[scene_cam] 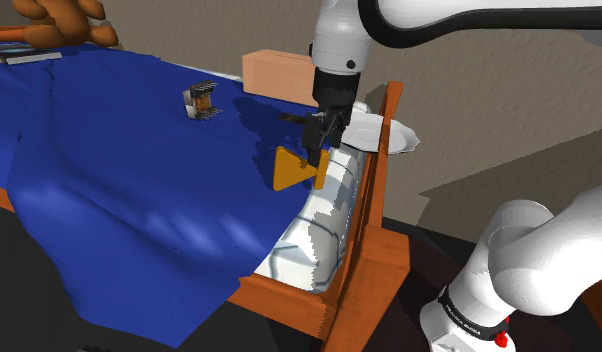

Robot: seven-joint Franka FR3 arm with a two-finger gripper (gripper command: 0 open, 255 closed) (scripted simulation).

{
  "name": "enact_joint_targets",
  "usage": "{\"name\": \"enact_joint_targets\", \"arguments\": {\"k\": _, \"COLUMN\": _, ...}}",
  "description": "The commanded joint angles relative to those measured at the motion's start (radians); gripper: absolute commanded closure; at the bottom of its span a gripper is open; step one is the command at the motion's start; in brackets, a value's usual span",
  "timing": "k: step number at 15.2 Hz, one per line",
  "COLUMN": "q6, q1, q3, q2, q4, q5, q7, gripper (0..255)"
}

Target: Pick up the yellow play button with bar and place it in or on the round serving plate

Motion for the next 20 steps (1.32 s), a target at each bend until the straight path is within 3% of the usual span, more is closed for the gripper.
{"name": "enact_joint_targets", "arguments": {"k": 1, "q6": 0.005, "q1": 0.0, "q3": 0.0, "q2": 0.0, "q4": -0.004, "q5": 0.0, "q7": 0.0, "gripper": 0}}
{"name": "enact_joint_targets", "arguments": {"k": 6, "q6": 0.004, "q1": 0.0, "q3": 0.0, "q2": 0.0, "q4": -0.004, "q5": 0.0, "q7": 0.0, "gripper": 0}}
{"name": "enact_joint_targets", "arguments": {"k": 7, "q6": 0.004, "q1": 0.0, "q3": 0.0, "q2": 0.0, "q4": -0.004, "q5": 0.0, "q7": 0.0, "gripper": 255}}
{"name": "enact_joint_targets", "arguments": {"k": 16, "q6": 0.005, "q1": 0.0, "q3": 0.0, "q2": 0.0, "q4": -0.004, "q5": 0.0, "q7": 0.0, "gripper": 255}}
{"name": "enact_joint_targets", "arguments": {"k": 20, "q6": -0.048, "q1": -0.002, "q3": -0.003, "q2": 0.008, "q4": 0.057, "q5": -0.003, "q7": 0.001, "gripper": 255}}
